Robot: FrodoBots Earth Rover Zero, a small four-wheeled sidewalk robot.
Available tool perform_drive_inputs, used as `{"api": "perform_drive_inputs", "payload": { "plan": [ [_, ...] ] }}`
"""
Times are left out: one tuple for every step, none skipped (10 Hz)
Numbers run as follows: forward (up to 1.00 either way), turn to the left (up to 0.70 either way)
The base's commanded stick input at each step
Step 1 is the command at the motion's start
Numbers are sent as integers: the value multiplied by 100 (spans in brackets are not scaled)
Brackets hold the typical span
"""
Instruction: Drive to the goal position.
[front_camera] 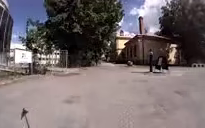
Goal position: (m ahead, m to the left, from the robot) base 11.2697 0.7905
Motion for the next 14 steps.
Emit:
{"api": "perform_drive_inputs", "payload": {
  "plan": [
    [85, 0],
    [85, 0],
    [85, 0],
    [85, 0],
    [85, 0],
    [85, 0],
    [85, 0],
    [85, 0],
    [85, 0],
    [85, 0],
    [85, -15],
    [85, -33],
    [85, -34],
    [85, -34]
  ]
}}
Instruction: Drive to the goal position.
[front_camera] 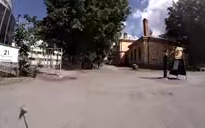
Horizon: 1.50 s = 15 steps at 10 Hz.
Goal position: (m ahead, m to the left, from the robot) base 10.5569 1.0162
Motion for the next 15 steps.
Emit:
{"api": "perform_drive_inputs", "payload": {
  "plan": [
    [85, -34],
    [85, -34],
    [85, -22],
    [85, 0],
    [85, 0],
    [85, 0],
    [85, 0],
    [85, 0],
    [85, 0],
    [85, 0],
    [85, 0],
    [85, 0],
    [85, 0],
    [85, 0],
    [85, 0]
  ]
}}
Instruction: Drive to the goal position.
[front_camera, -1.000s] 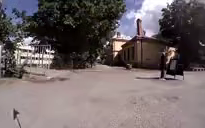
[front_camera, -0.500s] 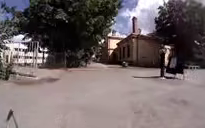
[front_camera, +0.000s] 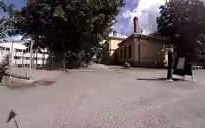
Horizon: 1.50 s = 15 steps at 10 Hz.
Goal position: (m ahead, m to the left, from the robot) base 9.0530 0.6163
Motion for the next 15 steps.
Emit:
{"api": "perform_drive_inputs", "payload": {
  "plan": [
    [85, 0],
    [85, 0],
    [85, 0],
    [85, 0],
    [85, 0],
    [85, 0],
    [85, 0],
    [85, 0],
    [85, 0],
    [85, 0],
    [85, 0],
    [85, 0],
    [85, 0],
    [85, 0],
    [85, 0]
  ]
}}
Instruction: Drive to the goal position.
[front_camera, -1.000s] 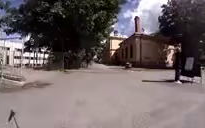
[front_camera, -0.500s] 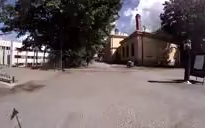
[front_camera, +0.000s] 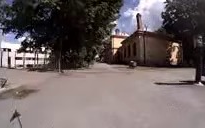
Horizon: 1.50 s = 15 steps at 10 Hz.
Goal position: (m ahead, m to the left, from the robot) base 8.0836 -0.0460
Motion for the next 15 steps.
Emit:
{"api": "perform_drive_inputs", "payload": {
  "plan": [
    [85, 0],
    [85, 0],
    [85, 0],
    [85, 0],
    [85, 0],
    [85, 0],
    [85, 0],
    [85, 0],
    [85, 0],
    [85, 0],
    [85, 0],
    [85, 0],
    [85, 0],
    [85, 0],
    [85, 0]
  ]
}}
